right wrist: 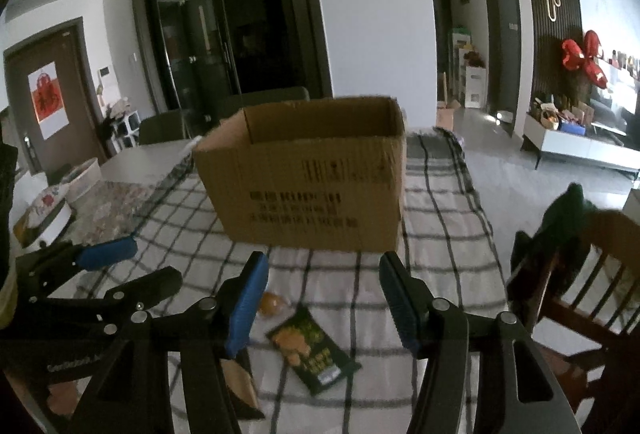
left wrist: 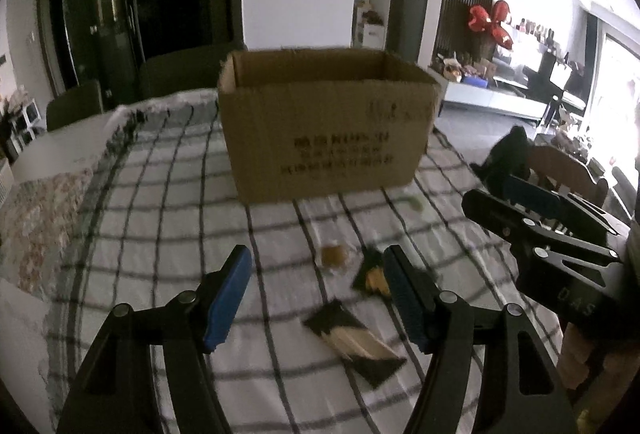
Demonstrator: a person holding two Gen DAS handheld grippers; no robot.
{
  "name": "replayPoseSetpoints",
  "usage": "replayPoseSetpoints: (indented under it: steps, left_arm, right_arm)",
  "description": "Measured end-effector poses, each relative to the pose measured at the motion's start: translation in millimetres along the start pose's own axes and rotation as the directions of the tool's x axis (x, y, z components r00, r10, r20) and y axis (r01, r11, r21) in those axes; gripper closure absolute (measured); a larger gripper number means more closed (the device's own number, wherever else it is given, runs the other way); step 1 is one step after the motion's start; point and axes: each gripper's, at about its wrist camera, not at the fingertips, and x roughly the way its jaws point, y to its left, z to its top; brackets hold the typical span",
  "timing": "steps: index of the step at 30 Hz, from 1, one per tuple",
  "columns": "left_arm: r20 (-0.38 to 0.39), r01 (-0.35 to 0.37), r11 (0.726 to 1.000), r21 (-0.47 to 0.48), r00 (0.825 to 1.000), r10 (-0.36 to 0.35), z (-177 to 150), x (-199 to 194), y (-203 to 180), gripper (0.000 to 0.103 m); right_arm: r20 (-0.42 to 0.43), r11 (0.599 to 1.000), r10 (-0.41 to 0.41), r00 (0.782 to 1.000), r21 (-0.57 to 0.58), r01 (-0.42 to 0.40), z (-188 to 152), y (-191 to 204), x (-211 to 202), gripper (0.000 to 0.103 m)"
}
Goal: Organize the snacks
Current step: 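Withdraw both tools from the box toward the remaining snacks, then grasp the dark chocolate bar with the left tool while the right tool grasps the green cracker bag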
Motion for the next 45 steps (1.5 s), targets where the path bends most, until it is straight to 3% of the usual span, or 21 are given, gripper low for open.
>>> replayPoseSetpoints:
  steps: [13,20,33,45]
  left_arm:
    - [-0.167,0.043,0.997,-0.061,0.984,-0.053,-41,24,-18,0.036]
    - [-0.225,0.014,0.996,-0.091,0.974,-0.034,-53,44,-22,0.042]
    - [-0.245,-0.038,0.992,-0.122,0.970,0.007,-59,66,-29,0.055]
    - [-0.244,-0.070,0.992,-0.105,0.969,0.043,-62,74,-32,0.060]
  right_arm:
    - [-0.100,0.999,0.019,0.995,0.047,-0.014,-47,-15,2,0.044]
    - [-0.145,1.000,0.001,0.989,0.028,0.003,-66,-15,8,0.044]
    - [-0.183,0.998,-0.004,0.983,0.065,0.016,-78,-25,17,0.044]
    - [-0.194,0.997,0.015,0.981,0.073,0.000,-81,-22,22,0.044]
